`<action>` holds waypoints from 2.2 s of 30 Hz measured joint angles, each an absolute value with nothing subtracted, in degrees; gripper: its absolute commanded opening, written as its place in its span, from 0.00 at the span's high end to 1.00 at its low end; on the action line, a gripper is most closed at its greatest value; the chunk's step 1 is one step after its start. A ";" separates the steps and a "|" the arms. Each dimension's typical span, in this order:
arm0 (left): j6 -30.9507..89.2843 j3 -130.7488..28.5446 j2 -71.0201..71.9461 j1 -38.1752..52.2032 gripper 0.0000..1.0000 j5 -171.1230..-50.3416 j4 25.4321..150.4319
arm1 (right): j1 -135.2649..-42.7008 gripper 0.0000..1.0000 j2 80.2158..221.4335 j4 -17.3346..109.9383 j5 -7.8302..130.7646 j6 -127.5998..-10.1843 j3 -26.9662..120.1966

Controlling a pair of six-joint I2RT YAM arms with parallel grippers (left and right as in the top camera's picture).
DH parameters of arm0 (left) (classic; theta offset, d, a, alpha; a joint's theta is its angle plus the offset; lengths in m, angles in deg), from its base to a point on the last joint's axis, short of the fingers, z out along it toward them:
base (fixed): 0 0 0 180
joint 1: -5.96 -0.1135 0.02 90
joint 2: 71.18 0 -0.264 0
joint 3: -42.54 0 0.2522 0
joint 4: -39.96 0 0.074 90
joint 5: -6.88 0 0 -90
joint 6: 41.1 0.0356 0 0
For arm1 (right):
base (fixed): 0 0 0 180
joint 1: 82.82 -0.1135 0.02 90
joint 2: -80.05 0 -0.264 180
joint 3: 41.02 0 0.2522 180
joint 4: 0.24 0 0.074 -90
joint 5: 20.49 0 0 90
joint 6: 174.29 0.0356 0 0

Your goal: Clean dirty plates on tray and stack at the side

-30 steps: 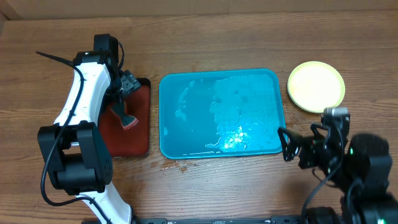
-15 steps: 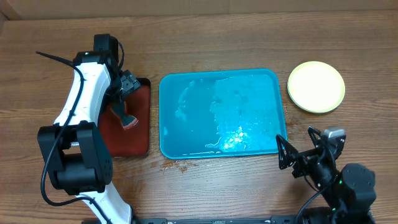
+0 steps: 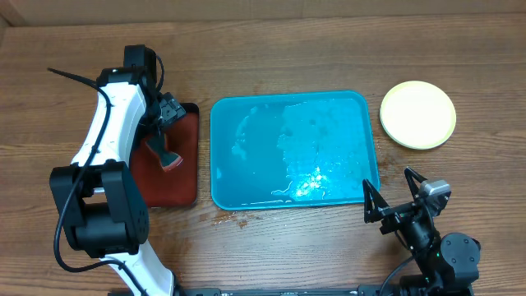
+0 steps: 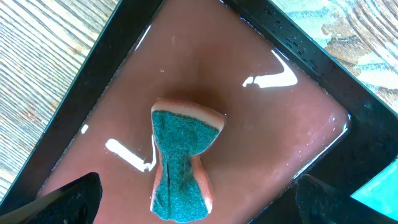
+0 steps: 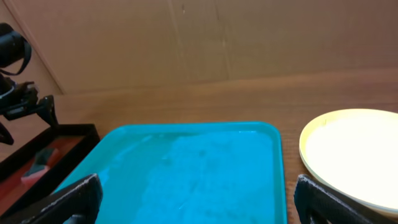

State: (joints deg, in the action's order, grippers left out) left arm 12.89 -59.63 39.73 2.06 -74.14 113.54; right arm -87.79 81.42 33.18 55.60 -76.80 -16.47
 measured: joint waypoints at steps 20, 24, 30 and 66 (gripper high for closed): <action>12.89 -59.63 39.73 2.06 0.00 -74.14 113.54 | -87.79 0.00 80.89 21.61 62.40 -73.85 -23.58; 12.89 -59.63 39.73 2.06 0.00 -74.14 113.54 | -87.79 0.00 80.89 20.43 63.82 -73.15 -24.23; 12.89 -59.63 39.73 2.06 0.00 -74.14 113.54 | -87.79 0.00 80.89 18.23 65.30 -72.28 -26.20; 12.89 -59.63 39.73 2.06 0.00 -74.14 113.54 | -87.79 0.00 80.89 18.34 70.40 -72.11 -26.20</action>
State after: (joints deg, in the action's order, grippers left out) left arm 12.89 -59.63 39.73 2.06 -74.14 113.54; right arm -87.79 80.89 18.34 70.40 -72.11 -26.20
